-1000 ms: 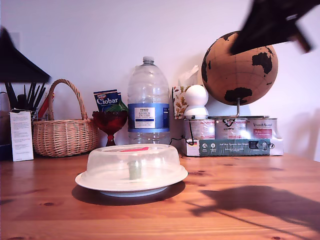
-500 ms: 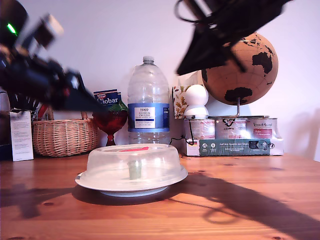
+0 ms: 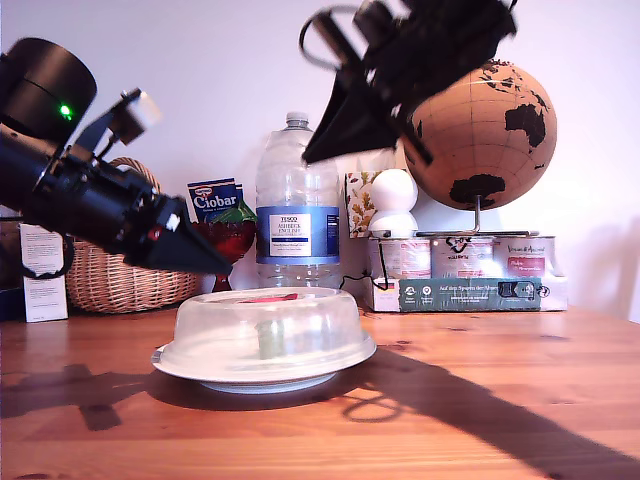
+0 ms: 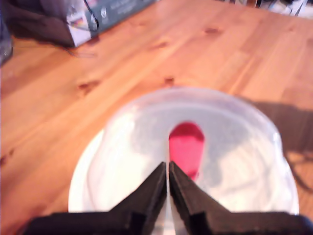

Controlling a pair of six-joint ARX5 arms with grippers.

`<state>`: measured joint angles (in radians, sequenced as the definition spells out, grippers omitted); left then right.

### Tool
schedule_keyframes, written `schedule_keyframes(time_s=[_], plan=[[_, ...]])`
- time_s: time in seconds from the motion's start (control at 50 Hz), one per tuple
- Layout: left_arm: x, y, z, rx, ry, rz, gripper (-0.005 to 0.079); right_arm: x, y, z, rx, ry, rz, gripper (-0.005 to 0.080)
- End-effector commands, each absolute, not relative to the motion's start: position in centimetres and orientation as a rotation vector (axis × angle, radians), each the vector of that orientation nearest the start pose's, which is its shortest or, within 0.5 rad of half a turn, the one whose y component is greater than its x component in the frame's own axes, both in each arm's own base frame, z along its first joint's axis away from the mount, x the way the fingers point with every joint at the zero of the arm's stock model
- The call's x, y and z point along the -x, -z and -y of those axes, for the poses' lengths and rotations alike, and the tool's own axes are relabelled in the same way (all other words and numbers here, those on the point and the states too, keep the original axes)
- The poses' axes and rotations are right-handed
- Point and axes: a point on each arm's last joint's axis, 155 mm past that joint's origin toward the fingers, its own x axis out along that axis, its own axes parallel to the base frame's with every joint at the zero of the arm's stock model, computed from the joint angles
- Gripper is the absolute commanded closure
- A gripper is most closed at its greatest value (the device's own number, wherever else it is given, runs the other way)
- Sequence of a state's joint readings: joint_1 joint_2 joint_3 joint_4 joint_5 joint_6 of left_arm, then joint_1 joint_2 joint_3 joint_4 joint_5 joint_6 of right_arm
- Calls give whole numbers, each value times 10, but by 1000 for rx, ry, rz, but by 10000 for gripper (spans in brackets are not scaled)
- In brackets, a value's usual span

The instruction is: Lift the plastic dome with your right arm while removing the green coffee capsule from the plate using your left arm.

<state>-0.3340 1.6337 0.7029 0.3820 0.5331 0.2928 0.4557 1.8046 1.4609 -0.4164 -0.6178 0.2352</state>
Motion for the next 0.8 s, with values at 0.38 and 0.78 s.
schedule_keyframes(time_s=[0.38,0.78], plan=[[-362,-67,225,-236,923,-512,764,-395,-146,-321,-240,-931,-974,763],[-359,-56,221,-241,911,-557,764,-399,-124,-324,-210,-899,-995,735]])
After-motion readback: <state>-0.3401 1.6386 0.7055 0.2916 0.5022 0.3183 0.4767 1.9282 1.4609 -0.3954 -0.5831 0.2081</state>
